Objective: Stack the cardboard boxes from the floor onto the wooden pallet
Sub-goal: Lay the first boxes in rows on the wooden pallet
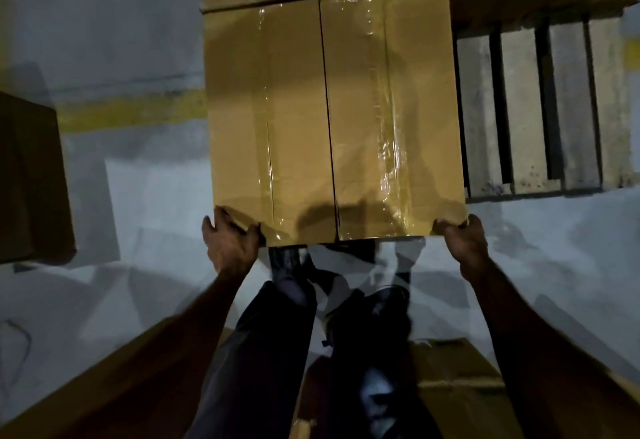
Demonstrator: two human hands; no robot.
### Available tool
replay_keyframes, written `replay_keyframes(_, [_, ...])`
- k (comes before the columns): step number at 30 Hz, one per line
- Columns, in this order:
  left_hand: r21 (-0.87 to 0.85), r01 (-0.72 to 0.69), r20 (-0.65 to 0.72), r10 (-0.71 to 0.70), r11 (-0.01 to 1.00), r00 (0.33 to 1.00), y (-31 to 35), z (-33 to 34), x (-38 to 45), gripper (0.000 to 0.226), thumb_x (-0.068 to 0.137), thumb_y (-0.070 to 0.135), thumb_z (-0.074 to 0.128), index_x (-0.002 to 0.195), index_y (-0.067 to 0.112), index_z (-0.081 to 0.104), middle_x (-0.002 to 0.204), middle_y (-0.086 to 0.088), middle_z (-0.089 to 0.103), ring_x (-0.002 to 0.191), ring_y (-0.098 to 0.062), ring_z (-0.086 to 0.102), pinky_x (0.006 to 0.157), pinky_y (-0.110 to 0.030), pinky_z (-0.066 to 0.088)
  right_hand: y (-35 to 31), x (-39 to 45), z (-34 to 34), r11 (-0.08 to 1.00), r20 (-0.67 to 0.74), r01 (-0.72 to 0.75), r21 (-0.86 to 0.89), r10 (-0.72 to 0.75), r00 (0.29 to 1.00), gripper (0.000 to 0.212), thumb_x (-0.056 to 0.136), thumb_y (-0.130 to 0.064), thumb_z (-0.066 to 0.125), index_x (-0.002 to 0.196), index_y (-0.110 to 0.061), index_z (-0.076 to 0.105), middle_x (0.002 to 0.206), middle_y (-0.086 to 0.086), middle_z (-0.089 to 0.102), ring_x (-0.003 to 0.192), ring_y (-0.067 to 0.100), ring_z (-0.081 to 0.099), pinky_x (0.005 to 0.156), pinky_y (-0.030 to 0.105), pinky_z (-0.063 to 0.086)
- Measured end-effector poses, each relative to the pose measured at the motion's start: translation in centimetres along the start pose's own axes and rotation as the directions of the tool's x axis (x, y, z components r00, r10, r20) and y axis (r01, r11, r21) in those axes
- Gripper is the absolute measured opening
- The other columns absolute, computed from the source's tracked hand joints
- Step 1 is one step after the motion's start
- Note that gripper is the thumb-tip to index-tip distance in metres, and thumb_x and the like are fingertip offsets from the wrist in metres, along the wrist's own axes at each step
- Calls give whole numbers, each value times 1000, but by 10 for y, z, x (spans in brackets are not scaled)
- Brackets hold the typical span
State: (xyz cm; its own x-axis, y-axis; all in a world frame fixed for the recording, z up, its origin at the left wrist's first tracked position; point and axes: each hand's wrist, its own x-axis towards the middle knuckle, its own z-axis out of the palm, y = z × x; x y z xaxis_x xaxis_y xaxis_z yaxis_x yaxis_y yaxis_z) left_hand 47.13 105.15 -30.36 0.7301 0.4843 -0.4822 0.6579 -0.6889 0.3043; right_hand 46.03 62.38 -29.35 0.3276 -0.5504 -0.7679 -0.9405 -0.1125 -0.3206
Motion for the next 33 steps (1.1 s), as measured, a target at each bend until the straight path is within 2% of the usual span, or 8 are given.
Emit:
replay_keyframes(5, [-143, 69, 62, -61, 987, 996, -22, 3, 8, 77, 71, 53, 77, 134, 20, 47, 115, -19, 60, 105, -45, 61, 89, -57, 58, 24, 43, 6, 1000, 27, -1, -3, 1, 1000, 87, 53, -56, 74, 133, -26, 61, 125, 8, 70, 112, 40, 67, 82, 44, 55])
replay_keyframes(9, [-120, 54, 79, -44, 991, 996, -25, -2, 9, 79, 64, 48, 70, 136, 27, 44, 113, -15, 62, 95, -41, 66, 79, -58, 61, 14, 30, 3, 1000, 22, 15, 2, -15, 1000, 81, 61, -48, 77, 136, -25, 59, 128, 8, 67, 113, 38, 64, 91, 54, 59])
replay_keyframes(12, [-118, 31, 87, -21, 993, 996, -25, -6, 8, 83, 63, 46, 71, 140, 29, 43, 111, -13, 63, 92, -34, 66, 78, -55, 62, 9, 21, 1, 1000, 39, 31, 3, -32, 999, 76, 63, -47, 76, 133, -23, 60, 127, 11, 68, 104, 34, 62, 84, 46, 56])
replay_keyframes(19, [-160, 60, 170, -32, 985, 985, -48, 0, 28, 91, 58, 48, 80, 141, 37, 44, 122, -3, 66, 109, -31, 66, 87, -55, 62, 4, -3, -7, 993, 44, 93, -79, -90, 995, 66, 83, -40, 81, 139, -20, 53, 133, 12, 64, 120, 41, 59, 100, 56, 53])
replay_keyframes(24, [-142, -54, 177, 79, 988, 981, -24, -31, 13, 71, 66, 51, 83, 126, 29, 51, 112, -2, 66, 107, -33, 63, 83, -54, 61, -18, -61, -22, 988, 36, 110, -108, -107, 994, 63, 98, -29, 72, 152, -12, 45, 147, 18, 56, 133, 43, 52, 106, 51, 44])
replay_keyframes(26, [-135, -104, 221, 132, 985, 966, 5, -66, -11, 80, 76, 58, 80, 141, 22, 51, 131, -12, 64, 120, -38, 61, 95, -57, 57, -30, -92, -27, 982, 56, 141, -127, -135, 989, 61, 99, -31, 71, 152, -13, 46, 148, 16, 57, 133, 41, 53, 109, 50, 45])
replay_keyframes(29, [-92, -186, 325, 206, 978, 923, 46, -124, -58, 98, 90, 37, 83, 163, 1, 28, 162, -24, 39, 148, -39, 40, 121, -46, 37, -49, -149, -35, 961, 126, 213, -178, -192, 973, 74, 99, -39, 71, 161, -19, 36, 158, 13, 50, 141, 38, 49, 115, 49, 43])
replay_keyframes(33, [-108, -282, 424, 300, 953, 855, 72, -196, -119, 92, 96, 37, 75, 165, 4, 24, 166, -21, 34, 151, -35, 36, 117, -35, 31, -74, -235, -38, 946, 232, 282, -162, -241, 942, 79, 100, -33, 72, 165, -20, 29, 163, 13, 43, 143, 37, 49, 113, 44, 45])
